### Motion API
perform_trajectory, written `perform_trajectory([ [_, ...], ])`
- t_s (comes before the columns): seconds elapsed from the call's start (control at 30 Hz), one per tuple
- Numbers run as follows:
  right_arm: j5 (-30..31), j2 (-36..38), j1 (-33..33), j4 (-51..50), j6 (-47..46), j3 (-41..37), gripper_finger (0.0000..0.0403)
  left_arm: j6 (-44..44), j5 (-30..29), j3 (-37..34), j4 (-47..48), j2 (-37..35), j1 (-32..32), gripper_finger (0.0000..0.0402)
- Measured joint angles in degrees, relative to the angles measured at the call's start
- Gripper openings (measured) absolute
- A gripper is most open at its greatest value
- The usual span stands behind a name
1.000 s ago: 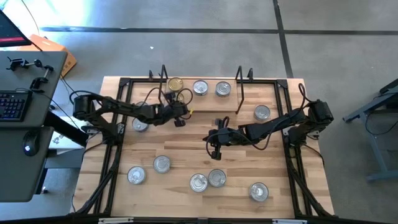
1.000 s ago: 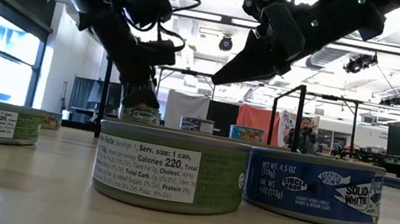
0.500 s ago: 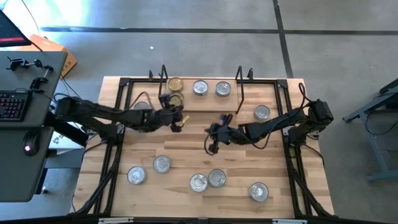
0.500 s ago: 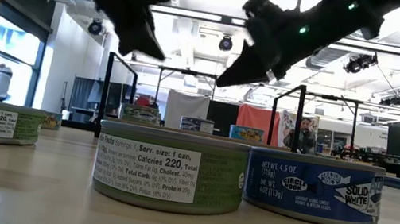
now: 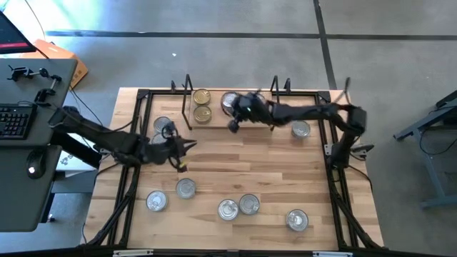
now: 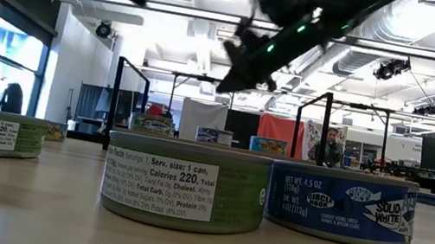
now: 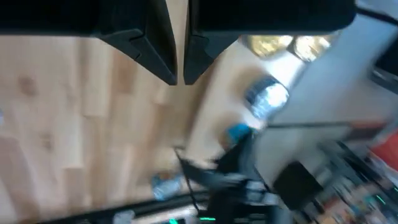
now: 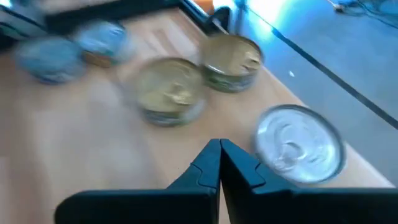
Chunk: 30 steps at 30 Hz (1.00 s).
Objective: Stack canned seafood by type on shelf
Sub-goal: Adjust the blue tuna can on the shelf
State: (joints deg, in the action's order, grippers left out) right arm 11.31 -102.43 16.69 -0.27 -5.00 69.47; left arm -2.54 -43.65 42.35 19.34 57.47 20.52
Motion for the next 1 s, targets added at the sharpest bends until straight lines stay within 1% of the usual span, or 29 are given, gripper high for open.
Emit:
perform_trajectory([
  [0.13, 0.2, -8.0, 2.7, -8.2, 5.0, 9.1, 0.0, -9.1, -2.8, -0.1, 7.3, -0.2, 4.8, 0.0019],
  [0.27, -0.3, -13.4, 4.3, -15.6, 5.3, 17.1, 0.0, -17.0, -5.7, -0.1, 12.0, -0.1, 8.2, 0.0019],
  [0.37, 0.3, -16.9, 5.6, -22.9, 3.8, 22.0, 0.0, -20.3, -6.2, -0.1, 13.5, -0.1, 9.9, 0.0019],
  [0.43, 0.6, -18.5, 6.5, -25.0, 3.5, 24.4, 0.0, -20.9, -6.3, -0.1, 13.6, -0.1, 10.6, 0.0019],
  [0.57, -0.3, -21.0, 8.2, -25.3, 3.5, 26.7, 0.0, -21.3, -7.2, -0.1, 13.5, -0.1, 11.2, 0.0019],
  [0.7, -3.9, -21.8, 9.3, -24.9, 3.8, 27.3, 0.0, -21.3, -8.0, -0.1, 13.5, -0.1, 11.2, 0.0019],
  [0.97, -8.8, -22.5, 8.3, -25.7, 4.3, 26.6, 0.0, -20.9, -8.0, -0.1, 13.6, -0.1, 11.2, 0.0019],
  [1.0, -8.5, -22.5, 8.0, -25.3, 4.8, 26.6, 0.0, -20.9, -8.0, -0.1, 13.6, -0.1, 11.2, 0.0019],
])
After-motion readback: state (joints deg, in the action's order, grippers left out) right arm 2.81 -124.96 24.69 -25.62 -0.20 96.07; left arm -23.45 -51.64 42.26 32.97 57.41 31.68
